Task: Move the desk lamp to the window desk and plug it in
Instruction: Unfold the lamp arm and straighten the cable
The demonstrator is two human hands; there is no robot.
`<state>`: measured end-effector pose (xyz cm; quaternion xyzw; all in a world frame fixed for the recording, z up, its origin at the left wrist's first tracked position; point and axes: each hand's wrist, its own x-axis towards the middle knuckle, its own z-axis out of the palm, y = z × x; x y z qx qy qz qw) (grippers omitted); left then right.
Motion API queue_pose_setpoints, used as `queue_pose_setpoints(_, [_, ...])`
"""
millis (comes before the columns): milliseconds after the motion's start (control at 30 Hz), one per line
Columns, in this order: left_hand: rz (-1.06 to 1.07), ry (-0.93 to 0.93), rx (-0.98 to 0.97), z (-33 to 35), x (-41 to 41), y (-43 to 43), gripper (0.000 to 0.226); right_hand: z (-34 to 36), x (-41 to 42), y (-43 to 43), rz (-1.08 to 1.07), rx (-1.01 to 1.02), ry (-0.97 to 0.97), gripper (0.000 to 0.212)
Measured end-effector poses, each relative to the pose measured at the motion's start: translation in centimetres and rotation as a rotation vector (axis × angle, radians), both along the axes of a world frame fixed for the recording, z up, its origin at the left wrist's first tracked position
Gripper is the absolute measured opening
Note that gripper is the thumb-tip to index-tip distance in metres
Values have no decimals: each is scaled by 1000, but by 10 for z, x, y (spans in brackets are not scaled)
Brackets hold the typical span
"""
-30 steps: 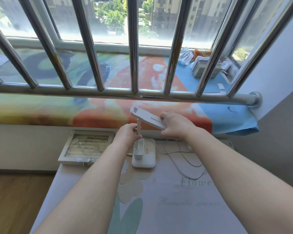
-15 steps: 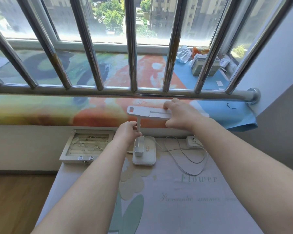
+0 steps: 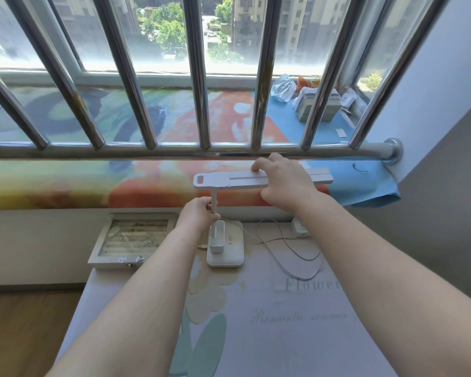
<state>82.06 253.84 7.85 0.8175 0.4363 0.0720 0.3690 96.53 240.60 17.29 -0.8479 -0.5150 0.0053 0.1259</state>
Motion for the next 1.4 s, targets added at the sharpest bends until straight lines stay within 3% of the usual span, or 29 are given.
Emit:
queue_pose_setpoints(967, [1, -70, -79, -5, -1, -2, 28, -11, -11, -20, -10, 112, 20, 53])
queue_pose_setpoints(1133, [6, -74, -141, -5, -3, 1, 49, -12, -20, -23, 13, 263, 5, 45])
queue_pose_setpoints(1233, [17, -48, -135, -9, -7, 4, 67, -14, -30, -25, 36, 418, -61, 28])
queue_pose_setpoints(1400, [72, -12, -131, -21, -18, 8, 54, -34, -47, -24, 113, 381, -44, 13])
